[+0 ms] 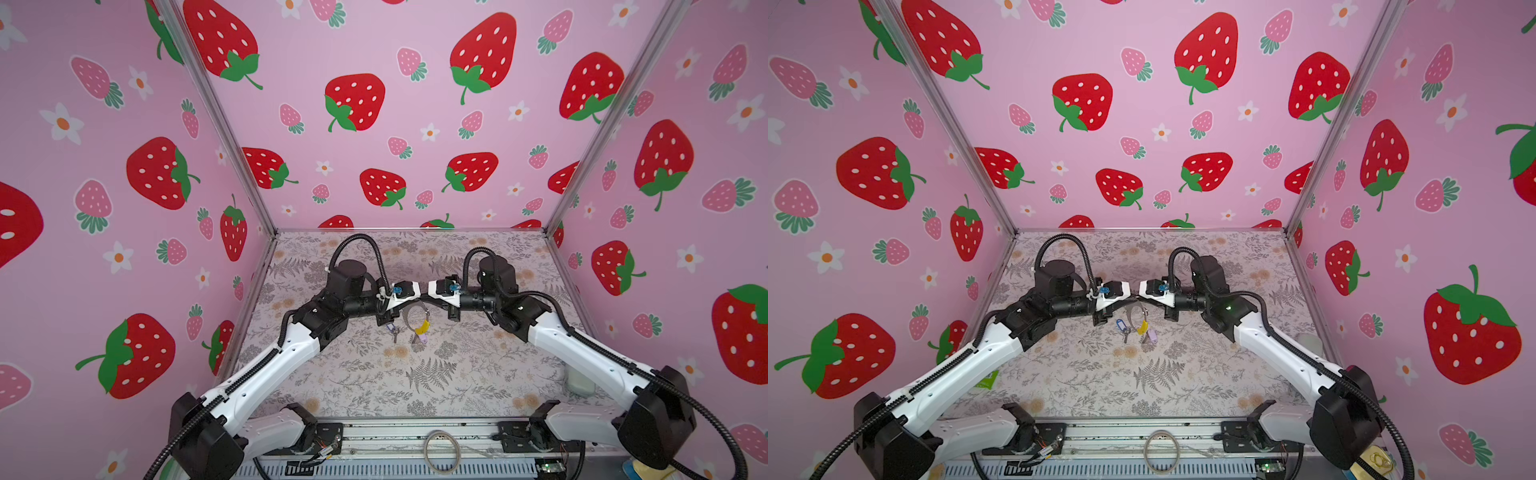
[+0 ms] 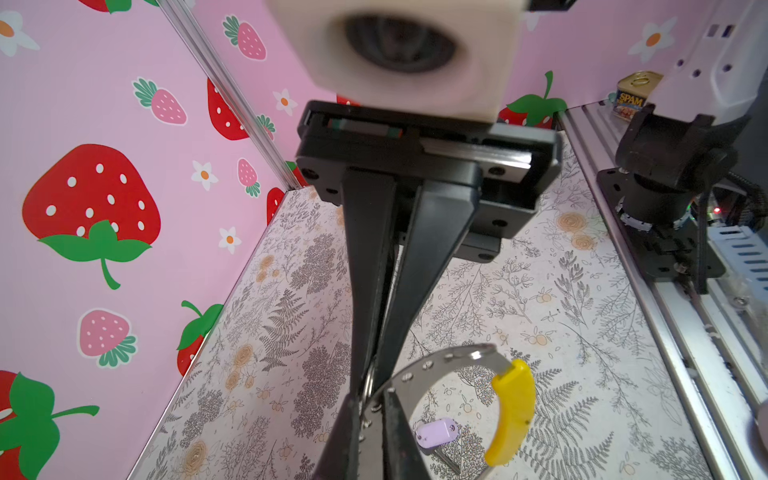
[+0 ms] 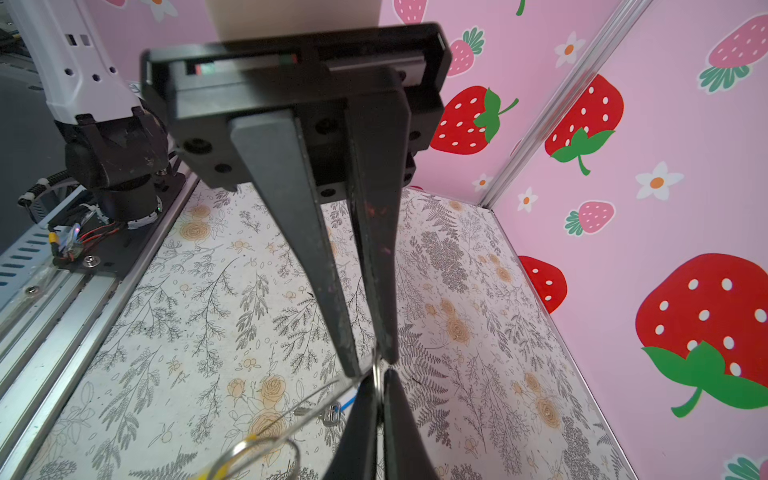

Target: Put the keys on the keyring

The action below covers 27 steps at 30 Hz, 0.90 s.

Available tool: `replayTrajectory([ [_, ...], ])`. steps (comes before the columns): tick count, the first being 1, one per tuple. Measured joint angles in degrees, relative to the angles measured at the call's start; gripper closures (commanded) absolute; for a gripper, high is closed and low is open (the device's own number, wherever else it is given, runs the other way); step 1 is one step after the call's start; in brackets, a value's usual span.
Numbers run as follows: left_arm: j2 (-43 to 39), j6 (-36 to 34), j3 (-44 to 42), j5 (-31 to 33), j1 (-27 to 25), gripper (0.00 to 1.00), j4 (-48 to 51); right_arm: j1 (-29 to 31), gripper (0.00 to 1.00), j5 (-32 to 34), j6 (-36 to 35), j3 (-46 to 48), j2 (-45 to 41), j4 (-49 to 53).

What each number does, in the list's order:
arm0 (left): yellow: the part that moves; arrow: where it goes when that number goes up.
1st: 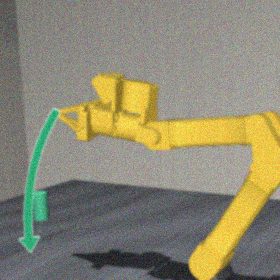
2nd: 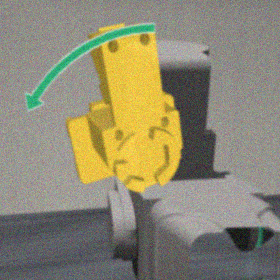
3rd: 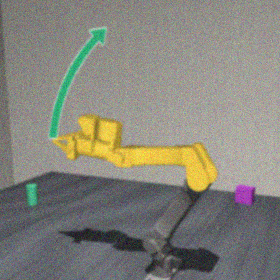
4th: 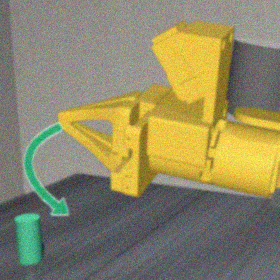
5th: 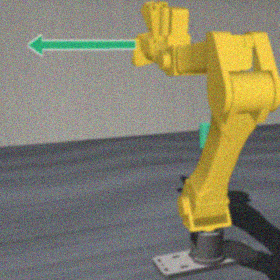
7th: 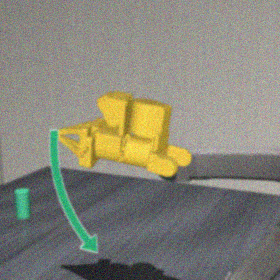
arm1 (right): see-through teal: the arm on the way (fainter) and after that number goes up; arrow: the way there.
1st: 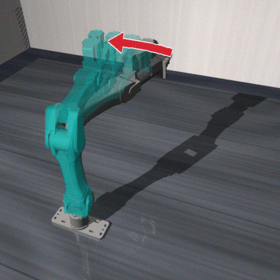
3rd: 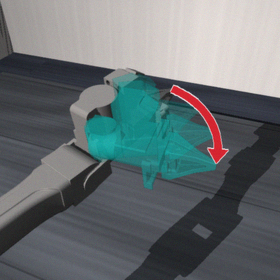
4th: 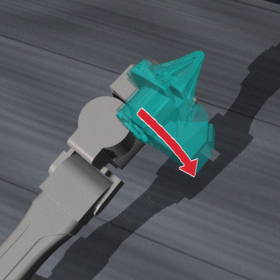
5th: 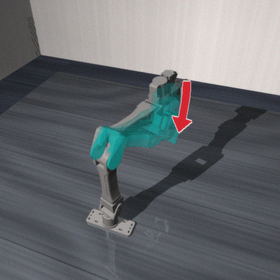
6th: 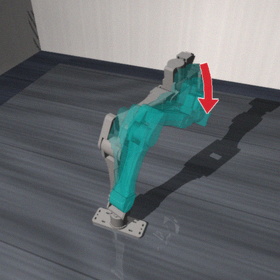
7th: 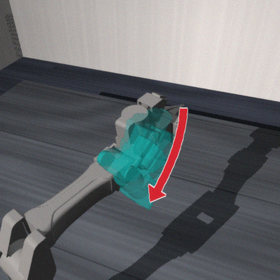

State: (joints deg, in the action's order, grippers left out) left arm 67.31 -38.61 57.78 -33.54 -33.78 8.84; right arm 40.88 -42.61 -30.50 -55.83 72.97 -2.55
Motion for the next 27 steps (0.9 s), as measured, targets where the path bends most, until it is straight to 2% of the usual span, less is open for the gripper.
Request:
replayTrajectory([
  [10, 0.55, -0.85, 1.79, 0.07, -0.07, 0.99, 2.64, 0.02, 0.9, 0.33, -0.2, 0.0, 0.0, -0.02],
  [11, 0.57, -0.87, 1.88, 0.09, -0.09, 0.99, 2.75, 0.04, 0.91, 0.39, -0.22, 0.0, -0.02, -0.02],
  [15, 0.63, -1.09, 2.16, 0.11, -0.11, 0.85, 3.06, 0.09, 0.91, 0.46, -0.22, 0.09, -0.31, -0.09],
  [21, 0.55, -1.14, 2.16, 0.9, -0.26, 0.83, 3.06, 0.26, 0.91, 0.44, 0.04, 1.01, -1.42, -1.51],
  [27, -0.28, -0.28, 1.57, 2.56, -0.24, 0.84, 1.75, 0.26, 0.96, 0.57, 0.74, 1.05, -1.53, -2.67],
])
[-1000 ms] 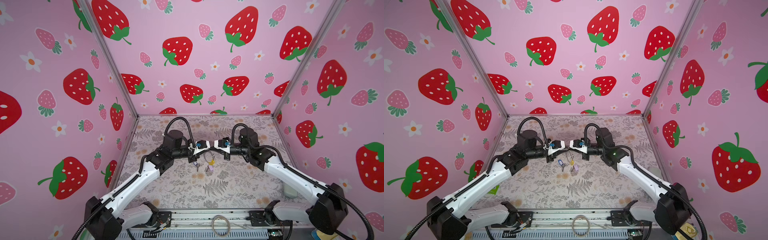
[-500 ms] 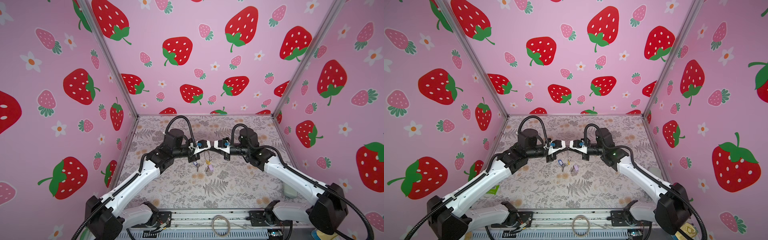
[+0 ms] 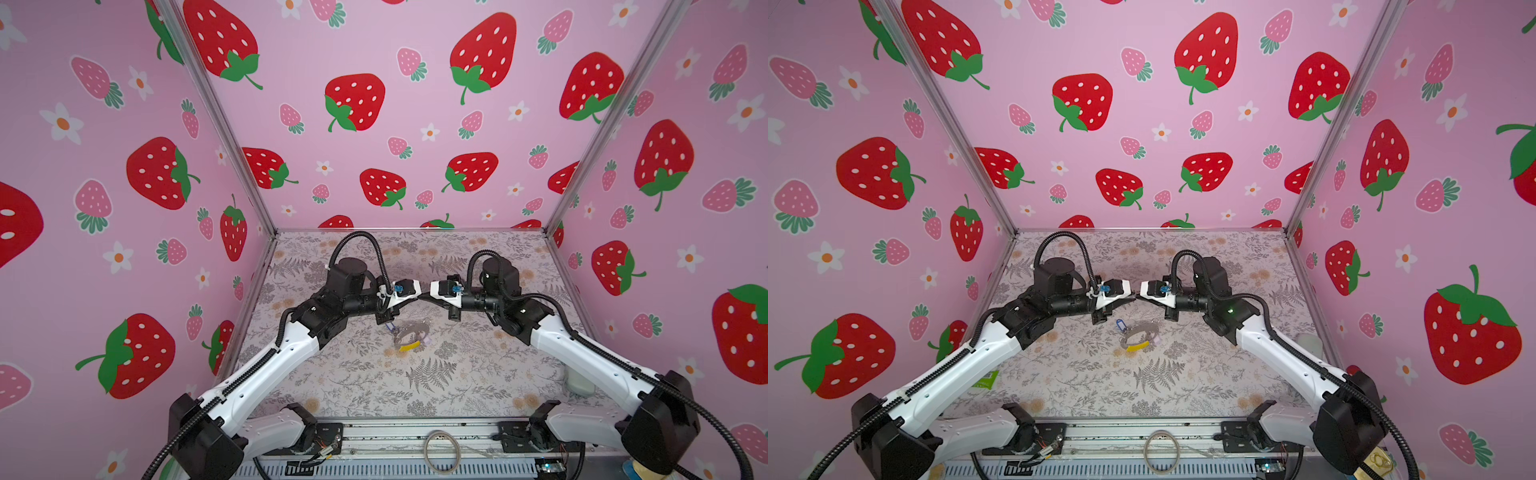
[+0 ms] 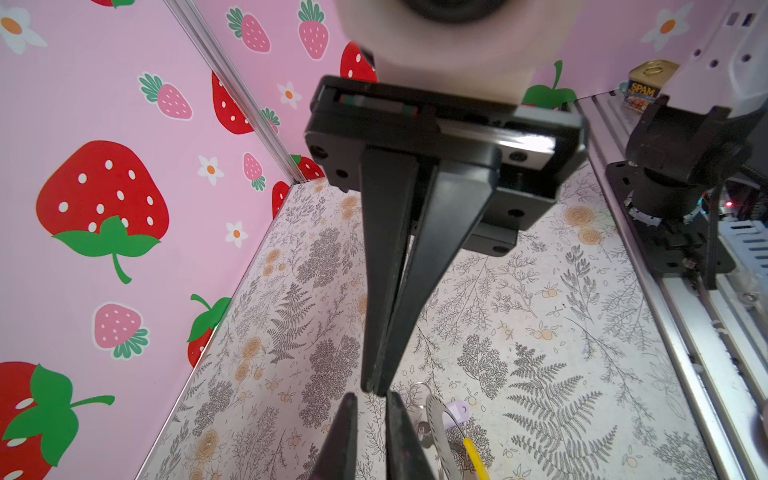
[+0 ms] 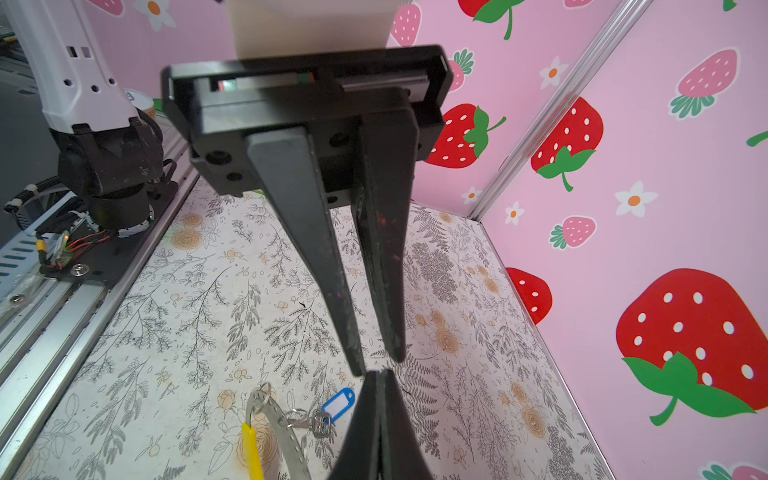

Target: Put the keys on the keyring

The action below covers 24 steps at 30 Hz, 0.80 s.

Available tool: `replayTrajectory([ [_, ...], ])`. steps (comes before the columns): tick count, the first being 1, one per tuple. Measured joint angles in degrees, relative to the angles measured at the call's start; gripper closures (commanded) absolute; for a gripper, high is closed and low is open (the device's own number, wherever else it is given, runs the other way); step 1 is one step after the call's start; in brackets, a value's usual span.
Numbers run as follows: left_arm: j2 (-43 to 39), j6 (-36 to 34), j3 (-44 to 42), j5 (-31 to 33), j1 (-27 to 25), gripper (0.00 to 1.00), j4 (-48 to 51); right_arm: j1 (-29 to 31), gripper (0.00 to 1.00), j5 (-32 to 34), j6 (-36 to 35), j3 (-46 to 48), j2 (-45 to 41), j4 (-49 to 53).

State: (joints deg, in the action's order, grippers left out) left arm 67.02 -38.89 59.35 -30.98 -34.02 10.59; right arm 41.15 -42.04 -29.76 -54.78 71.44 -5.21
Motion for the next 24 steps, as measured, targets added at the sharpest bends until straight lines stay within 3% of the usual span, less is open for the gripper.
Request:
replayTrajectory([
  [4, -0.02, 2.05, -1.77, 1.97, 0.94, 0.84, -1.86, 0.04, 0.88, 2.12, 1.29, 0.83, 0.07, 0.11],
  [9, -0.07, 7.37, -8.96, 3.1, 6.64, 0.83, -4.68, 0.11, 0.8, 5.68, 4.37, 5.51, 0.98, 0.33],
  [15, -0.07, 12.17, -12.04, 5.14, 10.86, 0.82, -2.23, 0.13, 0.75, 8.15, 6.1, 6.91, 8.44, 2.69],
  [24, -0.92, 26.18, -15.89, 9.77, 16.09, 0.82, -0.76, 4.44, 0.71, 13.07, 16.44, -9.55, 25.55, 12.59],
])
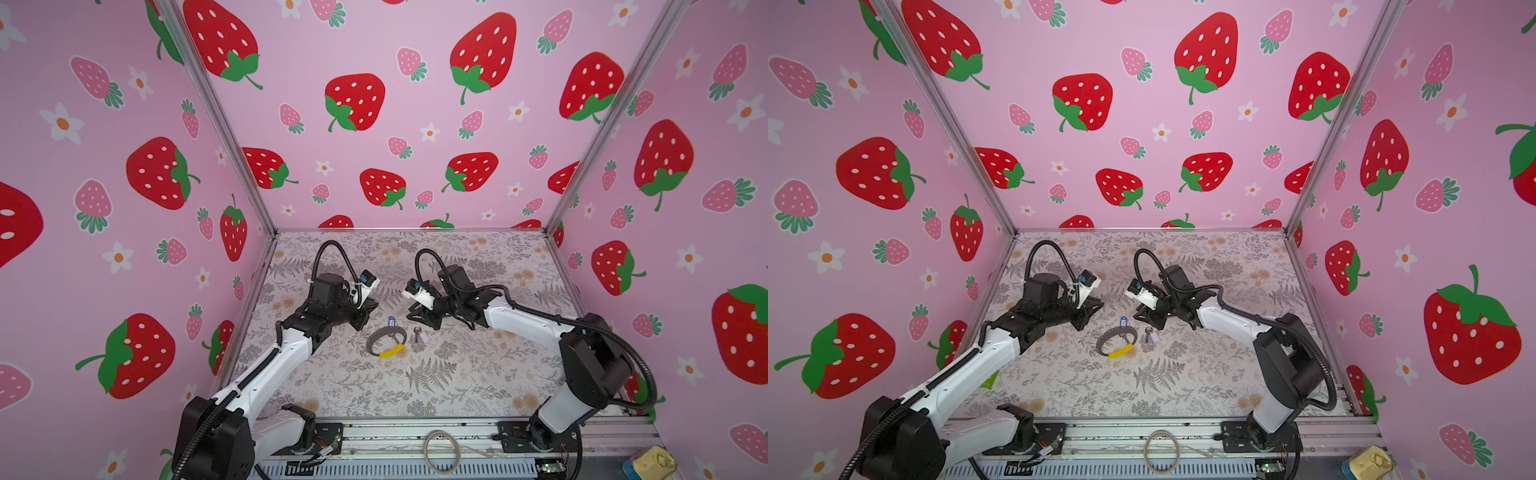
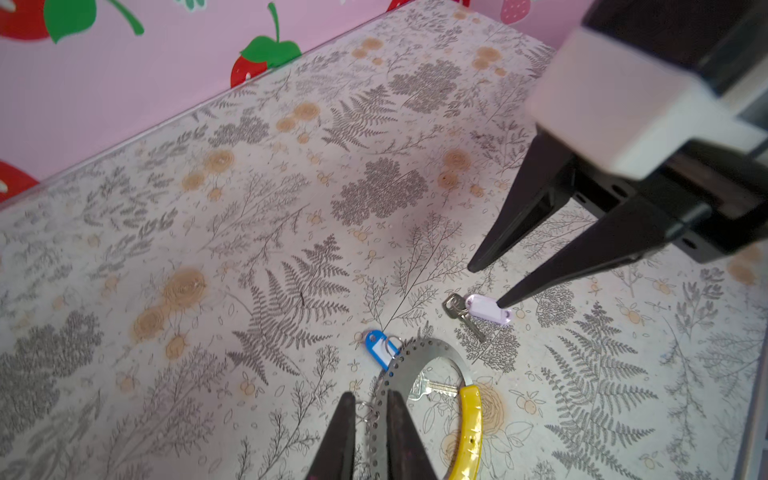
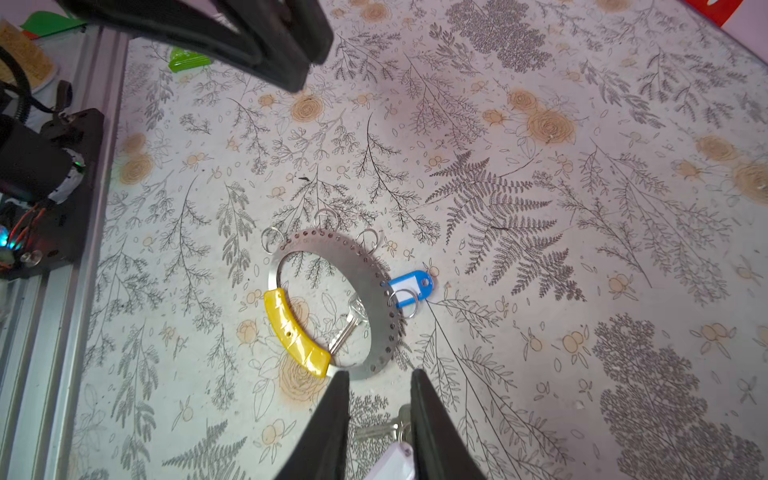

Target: Put the keys on the keyring

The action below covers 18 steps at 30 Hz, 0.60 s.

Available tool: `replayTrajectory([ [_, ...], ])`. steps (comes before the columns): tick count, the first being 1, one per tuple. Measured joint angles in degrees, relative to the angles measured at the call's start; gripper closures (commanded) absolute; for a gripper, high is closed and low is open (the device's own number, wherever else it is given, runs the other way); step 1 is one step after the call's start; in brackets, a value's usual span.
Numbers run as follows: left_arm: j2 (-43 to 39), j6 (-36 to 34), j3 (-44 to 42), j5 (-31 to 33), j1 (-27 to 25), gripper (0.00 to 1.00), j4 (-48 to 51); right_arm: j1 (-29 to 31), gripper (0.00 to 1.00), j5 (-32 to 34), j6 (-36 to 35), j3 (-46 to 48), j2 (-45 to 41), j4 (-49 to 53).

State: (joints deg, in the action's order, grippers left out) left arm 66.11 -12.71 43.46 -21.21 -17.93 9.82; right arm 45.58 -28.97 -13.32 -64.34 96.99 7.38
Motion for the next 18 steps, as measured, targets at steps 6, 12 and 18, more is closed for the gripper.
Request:
replayTrajectory([
  [6, -3.89, 11.39, -3.39, 4.37, 5.92, 0.8, -0.87, 6.29, 0.7, 4.46, 7.78, -14.69, 11.04, 8.24],
  [12, -8.24, 18.62, -4.61, 7.85, 11.23, 0.77, -2.1, 10.69, 0.68, 10.47, 13.16, -22.99, 18.67, 16.15],
  [18, -8.83, 21.59, -5.44, 9.22, 13.42, 0.76, -2.78, 12.17, 0.68, 14.78, 15.54, -31.06, 25.59, 21.7],
])
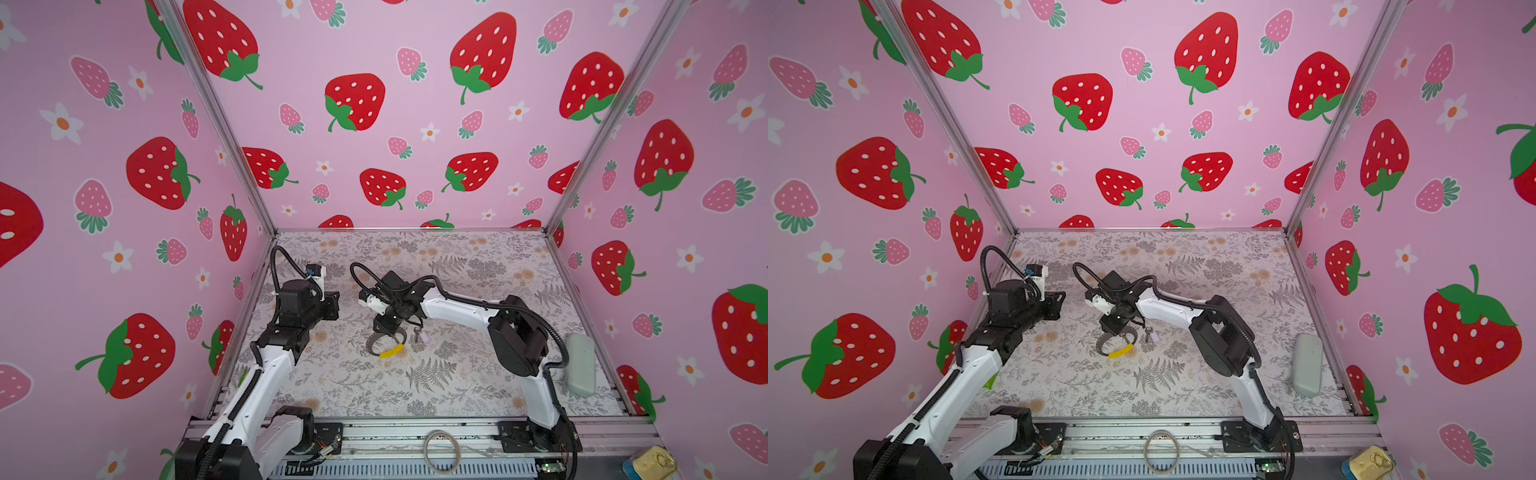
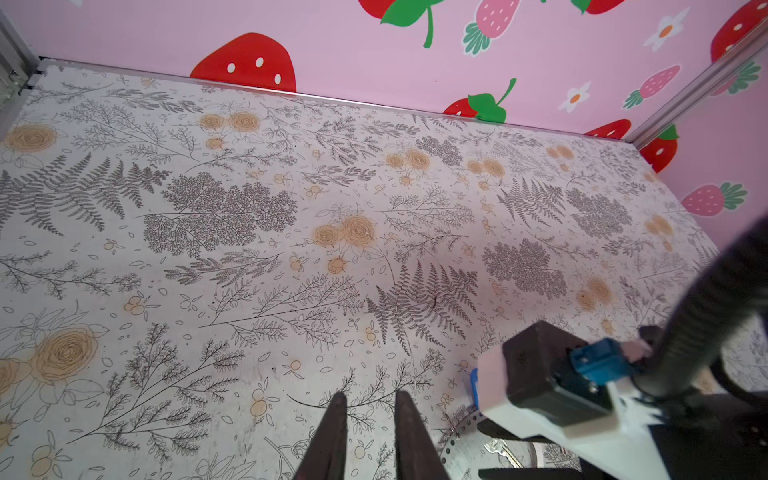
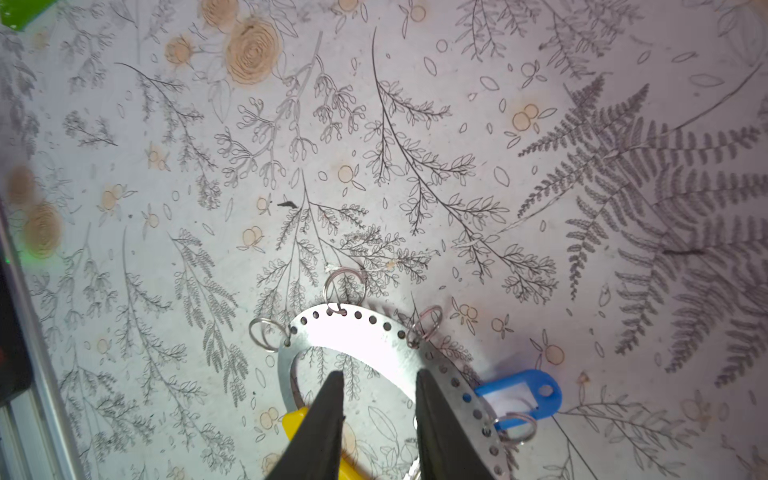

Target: Put the keys on the keyring

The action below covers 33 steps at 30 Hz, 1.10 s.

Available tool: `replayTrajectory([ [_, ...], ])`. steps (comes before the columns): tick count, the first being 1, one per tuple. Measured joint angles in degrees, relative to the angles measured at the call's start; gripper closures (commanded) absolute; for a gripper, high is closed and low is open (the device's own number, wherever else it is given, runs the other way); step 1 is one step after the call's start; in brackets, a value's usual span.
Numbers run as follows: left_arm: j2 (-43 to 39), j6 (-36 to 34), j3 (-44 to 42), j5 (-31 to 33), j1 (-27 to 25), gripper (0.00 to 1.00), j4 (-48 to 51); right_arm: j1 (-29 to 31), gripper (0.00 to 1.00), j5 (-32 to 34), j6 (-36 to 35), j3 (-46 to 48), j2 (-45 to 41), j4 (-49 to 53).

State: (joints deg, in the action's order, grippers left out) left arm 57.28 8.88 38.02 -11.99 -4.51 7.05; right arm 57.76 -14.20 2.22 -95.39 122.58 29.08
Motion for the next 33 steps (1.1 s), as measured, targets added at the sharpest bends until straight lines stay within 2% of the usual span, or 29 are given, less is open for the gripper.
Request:
replayTrajectory([
  [9, -0.7, 0.42, -1.05, 0.55, 0.35, 0.76, 0.22, 0.26, 0.69, 2.54, 0.76, -6.6, 6.36, 4.48],
  [15, -0.79, 0.39, -1.05, 0.92, 0.52, 0.76, 0.22, 0.76, 0.69, 2.67, 0.74, -8.2, 7.13, 6.14],
  [20, -0.79, 0.39, -1.09, 0.94, 0.57, 0.76, 0.24, 1.03, 0.74, 3.28, 0.79, -9.79, 7.89, 6.86],
  [30, -0.81, 0.37, -1.14, 1.05, 0.57, 0.76, 0.24, 1.07, 0.74, 4.7, 0.76, -11.08, 9.64, 8.83],
  [33, -0.87, 0.39, -1.14, 1.05, 0.57, 0.76, 0.26, 1.16, 0.8, 4.74, 0.79, -12.22, 10.45, 9.16],
])
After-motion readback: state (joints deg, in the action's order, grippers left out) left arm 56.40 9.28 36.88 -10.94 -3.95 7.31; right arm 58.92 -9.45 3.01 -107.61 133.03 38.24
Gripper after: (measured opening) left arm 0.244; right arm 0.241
